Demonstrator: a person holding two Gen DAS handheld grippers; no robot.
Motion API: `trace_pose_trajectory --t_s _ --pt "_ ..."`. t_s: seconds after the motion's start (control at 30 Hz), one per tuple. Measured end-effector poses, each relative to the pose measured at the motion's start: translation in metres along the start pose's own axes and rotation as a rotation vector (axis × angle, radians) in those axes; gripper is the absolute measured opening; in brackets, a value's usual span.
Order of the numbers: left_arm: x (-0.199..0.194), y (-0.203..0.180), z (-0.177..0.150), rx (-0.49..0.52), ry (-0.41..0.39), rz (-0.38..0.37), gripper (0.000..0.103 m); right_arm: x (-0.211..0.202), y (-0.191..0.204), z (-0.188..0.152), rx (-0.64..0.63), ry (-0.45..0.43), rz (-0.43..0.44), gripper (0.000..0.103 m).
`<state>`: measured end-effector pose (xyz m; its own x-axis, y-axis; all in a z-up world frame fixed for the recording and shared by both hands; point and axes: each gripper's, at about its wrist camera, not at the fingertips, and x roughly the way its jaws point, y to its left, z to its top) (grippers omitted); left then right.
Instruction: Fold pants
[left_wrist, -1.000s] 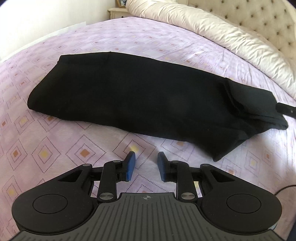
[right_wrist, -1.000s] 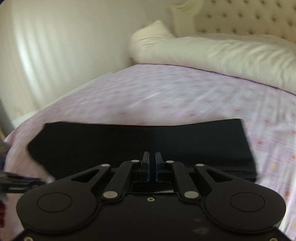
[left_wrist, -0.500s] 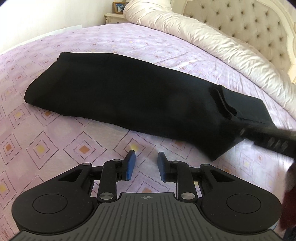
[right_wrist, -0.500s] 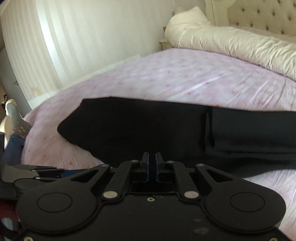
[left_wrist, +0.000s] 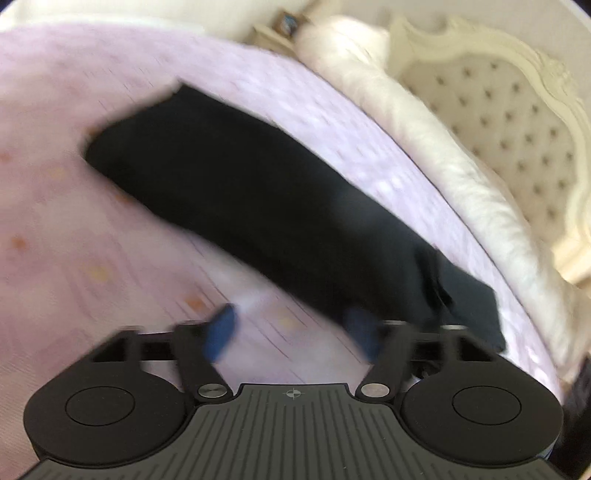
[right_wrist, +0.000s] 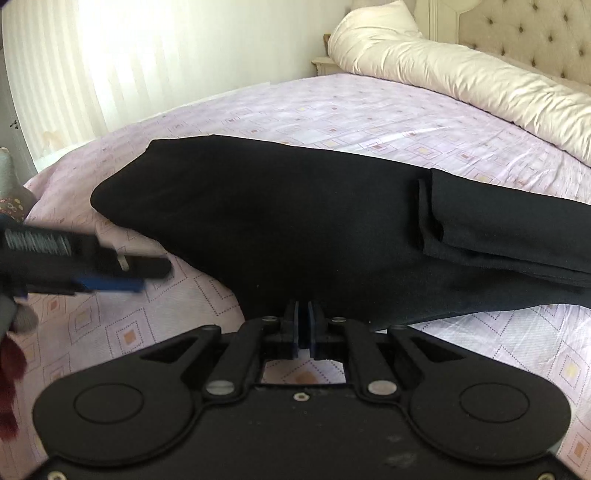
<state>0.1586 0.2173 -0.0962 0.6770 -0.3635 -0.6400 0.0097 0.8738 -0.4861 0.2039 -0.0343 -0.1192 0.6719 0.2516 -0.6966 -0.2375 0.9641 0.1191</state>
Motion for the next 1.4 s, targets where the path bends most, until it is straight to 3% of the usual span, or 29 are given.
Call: trace_pose_trajectory --t_s 0.1,0.27,0.37,0.67,0.73,0.77,0.8,0.83,0.93,1.1,1.23,1.33,1.4 --pt "0.005 0.011 0.012 -0.006 -0.013 0.048 0.085 -0.003 0.001 -0.005 0.008 0.006 0.000 0.009" --pt "0.025 0.024 0.038 -0.052 -0.021 0.032 0.086 -0.005 -0.002 -0.007 0.022 0.006 0.015 0.009" --pt "0.042 0.019 0.053 -0.048 -0.001 0.014 0.102 -0.004 -0.003 -0.007 0.033 0.007 0.024 0.009" --pt "0.065 0.011 0.067 -0.093 -0.033 0.071 0.101 0.000 -0.004 -0.006 0.046 0.006 0.035 0.008" --pt "0.065 0.007 0.066 -0.105 -0.044 0.105 0.094 0.000 -0.004 -0.006 0.042 0.003 0.036 0.008" --pt "0.064 0.004 0.066 -0.092 -0.053 0.144 0.064 0.000 -0.004 -0.007 0.042 0.002 0.036 0.008" --pt "0.062 0.001 0.065 -0.075 -0.061 0.209 0.023 0.000 -0.004 -0.007 0.042 0.002 0.038 0.008" --pt "0.061 0.001 0.064 -0.065 -0.057 0.237 0.019 0.001 -0.004 -0.006 0.045 0.002 0.039 0.008" --pt "0.055 -0.004 0.063 -0.049 -0.069 0.217 0.012 0.000 -0.004 -0.007 0.050 0.002 0.042 0.008" --pt "0.033 -0.076 0.061 0.234 -0.166 0.259 0.011 -0.001 -0.008 -0.010 0.064 -0.007 0.056 0.008" --pt "0.029 -0.152 0.056 0.446 -0.180 0.160 0.011 -0.001 -0.012 -0.011 0.083 -0.013 0.070 0.007" --pt "0.047 -0.194 0.046 0.522 -0.092 0.045 0.012 -0.002 -0.016 -0.013 0.107 -0.020 0.085 0.006" --pt "0.069 -0.214 0.038 0.553 0.014 -0.053 0.014 -0.002 -0.020 -0.014 0.119 -0.024 0.091 0.004"
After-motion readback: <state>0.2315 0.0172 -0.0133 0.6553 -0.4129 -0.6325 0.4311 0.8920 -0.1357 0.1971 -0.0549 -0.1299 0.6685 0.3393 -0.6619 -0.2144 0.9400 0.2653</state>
